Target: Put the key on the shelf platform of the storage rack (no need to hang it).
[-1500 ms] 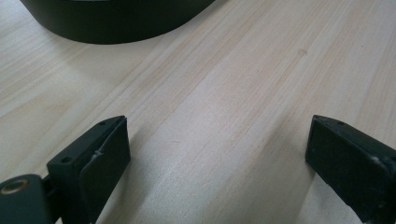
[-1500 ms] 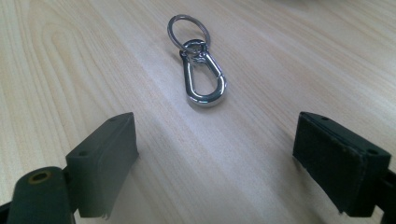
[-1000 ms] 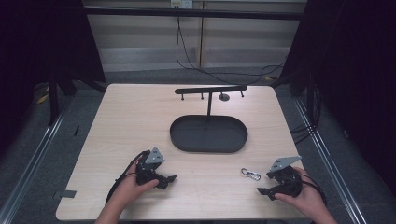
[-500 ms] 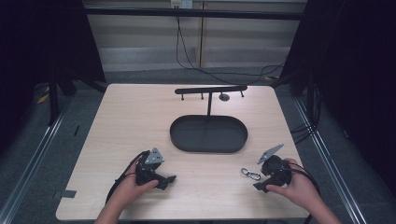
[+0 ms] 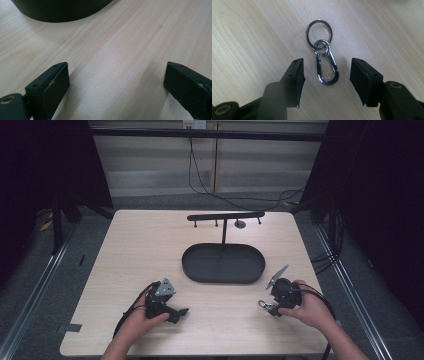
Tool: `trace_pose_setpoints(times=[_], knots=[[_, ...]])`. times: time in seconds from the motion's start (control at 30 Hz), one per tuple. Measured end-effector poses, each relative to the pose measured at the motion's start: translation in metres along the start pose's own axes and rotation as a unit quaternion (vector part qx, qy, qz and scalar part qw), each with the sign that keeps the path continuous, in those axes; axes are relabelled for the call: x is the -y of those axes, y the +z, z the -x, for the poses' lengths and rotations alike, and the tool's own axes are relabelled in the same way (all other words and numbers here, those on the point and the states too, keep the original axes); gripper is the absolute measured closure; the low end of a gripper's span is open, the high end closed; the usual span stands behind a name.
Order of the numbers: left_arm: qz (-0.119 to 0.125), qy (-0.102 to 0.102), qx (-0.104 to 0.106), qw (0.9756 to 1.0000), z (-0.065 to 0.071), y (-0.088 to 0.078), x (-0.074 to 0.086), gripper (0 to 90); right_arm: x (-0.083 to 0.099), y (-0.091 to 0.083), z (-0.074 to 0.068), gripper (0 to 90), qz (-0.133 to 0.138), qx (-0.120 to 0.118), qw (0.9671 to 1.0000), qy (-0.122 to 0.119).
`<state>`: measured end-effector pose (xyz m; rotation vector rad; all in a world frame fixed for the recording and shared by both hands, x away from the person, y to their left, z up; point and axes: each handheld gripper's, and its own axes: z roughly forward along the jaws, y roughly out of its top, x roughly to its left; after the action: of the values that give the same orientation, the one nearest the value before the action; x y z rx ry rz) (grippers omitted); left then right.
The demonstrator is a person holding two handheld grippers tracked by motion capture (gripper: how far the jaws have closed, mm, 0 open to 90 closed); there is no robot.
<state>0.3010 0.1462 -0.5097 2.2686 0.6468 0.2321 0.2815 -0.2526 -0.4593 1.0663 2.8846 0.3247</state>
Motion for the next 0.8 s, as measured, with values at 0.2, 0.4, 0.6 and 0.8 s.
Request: trace_pose_setpoints(times=[0.2, 0.4, 0.6, 0.8], knots=[[0.000, -0.001, 0.000, 1.0000, 0.000, 0.000, 0.000, 6.3, -0.005, 0.008, -0.002, 50.1, -0.025, 0.002, 0.9995, -0.020], [0.001, -0.001, 0.001, 1.0000, 0.000, 0.000, 0.000, 6.3, -0.008, 0.009, 0.001, 68.1, -0.035, -0.011, 0.9993, -0.010], [0.000, 0.002, 0.000, 1.0000, 0.000, 0.000, 0.000, 6.3, -0.010, 0.009, 0.001, 68.6, -0.048, -0.012, 0.9988, -0.002], [0.000, 0.002, 0.000, 1.0000, 0.000, 0.000, 0.000, 6.2, -0.013, 0.002, 0.001, 68.7, -0.051, -0.021, 0.9984, 0.004]])
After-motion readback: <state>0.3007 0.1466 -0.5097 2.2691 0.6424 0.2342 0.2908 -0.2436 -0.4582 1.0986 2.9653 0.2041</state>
